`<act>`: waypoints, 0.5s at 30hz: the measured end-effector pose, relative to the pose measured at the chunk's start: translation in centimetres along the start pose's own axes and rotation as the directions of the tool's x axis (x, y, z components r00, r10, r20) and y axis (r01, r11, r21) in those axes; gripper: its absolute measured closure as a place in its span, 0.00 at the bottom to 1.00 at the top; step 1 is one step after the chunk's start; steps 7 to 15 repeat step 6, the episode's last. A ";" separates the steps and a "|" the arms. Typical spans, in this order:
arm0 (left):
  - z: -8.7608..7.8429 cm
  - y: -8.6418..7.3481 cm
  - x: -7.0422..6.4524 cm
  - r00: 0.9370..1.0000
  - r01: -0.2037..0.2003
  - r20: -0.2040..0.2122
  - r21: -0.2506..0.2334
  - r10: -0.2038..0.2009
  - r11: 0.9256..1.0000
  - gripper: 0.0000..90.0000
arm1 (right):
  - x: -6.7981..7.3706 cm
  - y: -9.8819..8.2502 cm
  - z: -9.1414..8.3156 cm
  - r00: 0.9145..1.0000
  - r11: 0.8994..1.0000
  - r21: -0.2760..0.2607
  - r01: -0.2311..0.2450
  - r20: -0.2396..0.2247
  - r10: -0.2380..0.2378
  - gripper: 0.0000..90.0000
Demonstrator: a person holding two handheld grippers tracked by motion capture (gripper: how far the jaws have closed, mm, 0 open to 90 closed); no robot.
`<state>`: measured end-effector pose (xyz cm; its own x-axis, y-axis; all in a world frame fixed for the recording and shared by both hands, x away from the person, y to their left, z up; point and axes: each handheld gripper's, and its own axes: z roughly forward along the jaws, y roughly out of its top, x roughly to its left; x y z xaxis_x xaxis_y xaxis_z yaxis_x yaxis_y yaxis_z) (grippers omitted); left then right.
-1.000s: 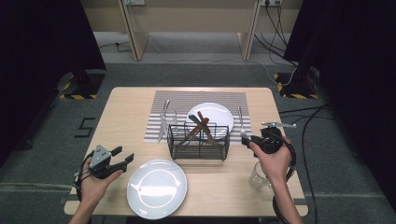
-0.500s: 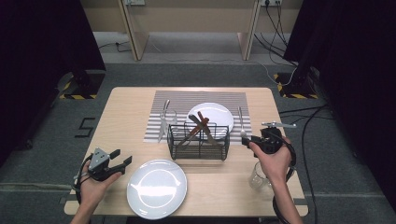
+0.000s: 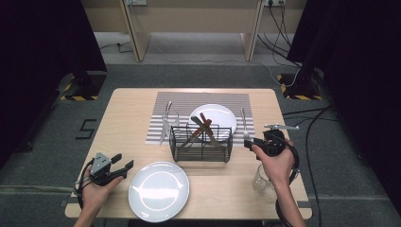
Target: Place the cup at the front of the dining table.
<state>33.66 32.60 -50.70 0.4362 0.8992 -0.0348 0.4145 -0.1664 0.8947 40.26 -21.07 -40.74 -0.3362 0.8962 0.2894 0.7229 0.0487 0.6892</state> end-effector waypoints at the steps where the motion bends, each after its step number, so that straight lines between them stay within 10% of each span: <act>1: 0.0 0.0 0.0 1.000 -0.002 0.000 -0.001 0.002 1.000 0.43 | 0.0 0.0 0.0 1.000 1.000 0.000 -0.001 0.001 0.001 0.59; 15: 0.0 0.0 -0.1 1.000 -0.001 0.000 -0.003 0.001 1.000 0.43 | 0.1 -0.1 0.3 1.000 1.000 0.007 0.005 -0.001 -0.005 0.59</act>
